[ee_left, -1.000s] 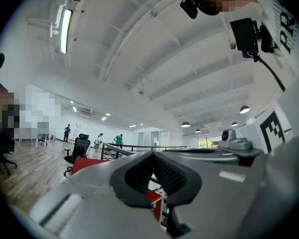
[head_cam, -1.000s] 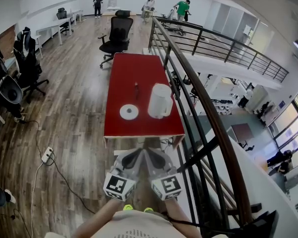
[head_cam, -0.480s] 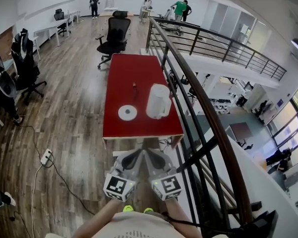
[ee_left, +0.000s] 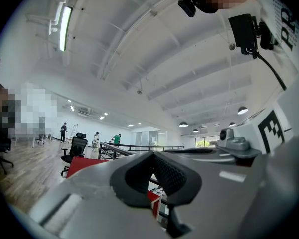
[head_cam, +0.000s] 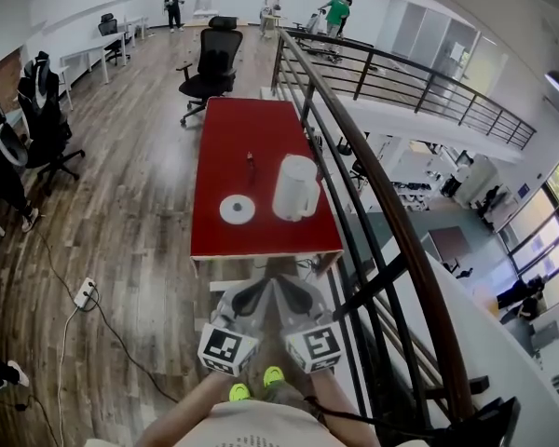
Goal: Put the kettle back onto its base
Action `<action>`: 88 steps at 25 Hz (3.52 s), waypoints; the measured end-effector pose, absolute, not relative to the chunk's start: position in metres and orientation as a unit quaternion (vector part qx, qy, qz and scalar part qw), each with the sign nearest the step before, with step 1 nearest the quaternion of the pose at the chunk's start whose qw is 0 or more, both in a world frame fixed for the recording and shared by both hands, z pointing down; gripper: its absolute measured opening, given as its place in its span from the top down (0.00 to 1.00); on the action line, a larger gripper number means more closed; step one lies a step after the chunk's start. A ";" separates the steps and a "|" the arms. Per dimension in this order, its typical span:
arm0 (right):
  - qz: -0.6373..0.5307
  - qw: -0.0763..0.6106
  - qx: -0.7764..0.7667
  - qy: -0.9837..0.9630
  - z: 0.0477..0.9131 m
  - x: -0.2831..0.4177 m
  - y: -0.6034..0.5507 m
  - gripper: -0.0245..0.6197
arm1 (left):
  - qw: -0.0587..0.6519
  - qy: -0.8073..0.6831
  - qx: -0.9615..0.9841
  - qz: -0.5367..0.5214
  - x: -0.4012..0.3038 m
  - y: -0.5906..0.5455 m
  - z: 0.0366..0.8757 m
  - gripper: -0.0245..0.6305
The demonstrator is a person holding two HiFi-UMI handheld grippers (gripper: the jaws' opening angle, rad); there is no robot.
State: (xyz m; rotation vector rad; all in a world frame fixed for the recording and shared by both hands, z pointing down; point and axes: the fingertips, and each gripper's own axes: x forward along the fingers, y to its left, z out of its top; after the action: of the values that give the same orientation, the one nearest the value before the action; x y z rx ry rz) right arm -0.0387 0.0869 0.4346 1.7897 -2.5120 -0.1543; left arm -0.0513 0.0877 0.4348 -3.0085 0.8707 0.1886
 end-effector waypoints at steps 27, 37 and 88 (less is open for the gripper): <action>-0.033 0.030 0.541 -0.840 0.451 0.029 0.026 0.95 | 0.003 0.323 -0.945 0.043 0.016 0.028 0.454 0.97; -0.038 0.040 0.526 -0.849 0.460 0.054 0.004 0.91 | 0.009 0.338 -0.940 0.042 0.039 0.007 0.462 0.97; -0.003 0.075 0.601 -0.796 0.488 0.086 -0.131 0.88 | -0.019 0.267 -0.963 0.015 0.068 -0.127 0.491 0.97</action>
State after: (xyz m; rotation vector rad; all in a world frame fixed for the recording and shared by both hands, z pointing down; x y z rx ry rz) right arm 0.0858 -0.1312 0.4881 1.8028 -2.3861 -0.0093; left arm 0.0676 -0.1275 0.4905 -3.0629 0.8493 0.0463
